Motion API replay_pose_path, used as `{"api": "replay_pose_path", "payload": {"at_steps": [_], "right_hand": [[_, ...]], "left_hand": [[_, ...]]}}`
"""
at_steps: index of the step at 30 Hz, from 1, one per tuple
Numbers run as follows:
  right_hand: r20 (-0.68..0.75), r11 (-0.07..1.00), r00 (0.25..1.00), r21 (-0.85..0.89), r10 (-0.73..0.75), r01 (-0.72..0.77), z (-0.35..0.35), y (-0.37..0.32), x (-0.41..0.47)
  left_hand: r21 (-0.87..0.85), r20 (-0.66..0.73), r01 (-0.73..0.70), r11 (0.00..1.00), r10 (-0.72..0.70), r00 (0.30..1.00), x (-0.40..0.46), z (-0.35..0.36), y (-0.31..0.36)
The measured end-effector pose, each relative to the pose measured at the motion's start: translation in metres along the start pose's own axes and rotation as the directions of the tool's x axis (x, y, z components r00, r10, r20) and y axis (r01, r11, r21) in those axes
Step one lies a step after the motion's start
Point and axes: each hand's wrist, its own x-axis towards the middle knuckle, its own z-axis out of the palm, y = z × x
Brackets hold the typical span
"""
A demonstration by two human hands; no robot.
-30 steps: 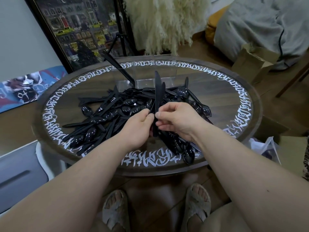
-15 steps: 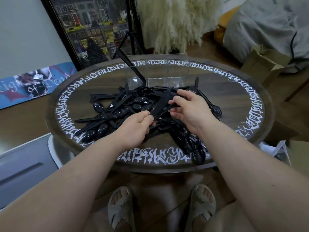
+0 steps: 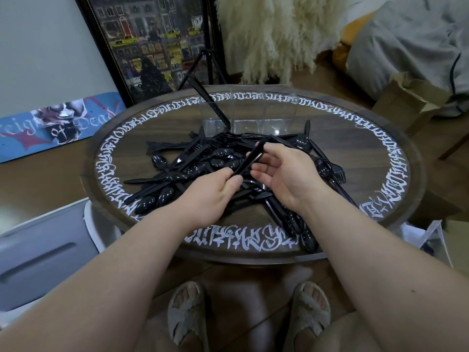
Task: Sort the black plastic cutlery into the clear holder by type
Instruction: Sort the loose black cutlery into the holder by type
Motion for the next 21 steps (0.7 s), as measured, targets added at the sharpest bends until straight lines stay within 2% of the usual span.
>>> {"api": "replay_pose_path", "payload": {"at_steps": [9, 13, 15, 18, 21], "right_hand": [[0.089, 0.983, 0.994, -0.171, -0.058, 0.072, 0.028, -0.01, -0.008], [0.071, 0.932, 0.98, -0.304, -0.187, 0.2, 0.053, -0.038, 0.005], [0.057, 0.865, 0.951, -0.401, -0.304, 0.301, 0.064, -0.06, 0.019], [0.083, 0.682, 0.857, -0.569, -0.508, 0.459, 0.073, -0.096, 0.047], [0.156, 0.532, 0.791, -0.661, -0.591, 0.529, 0.081, -0.118, 0.082]], "left_hand": [[0.036, -0.095, -0.004, 0.999, 0.007, 0.995, -0.006, -0.019, 0.004], [0.095, -0.195, -0.001, 0.995, 0.02, 0.981, 0.008, -0.048, 0.014], [0.107, -0.32, 0.033, 0.994, 0.003, 0.947, 0.023, -0.072, 0.014], [0.046, -0.483, 0.111, 0.993, -0.075, 0.873, 0.05, -0.111, 0.006], [0.012, -0.507, 0.186, 0.982, -0.155, 0.848, 0.08, -0.135, -0.009]]}}
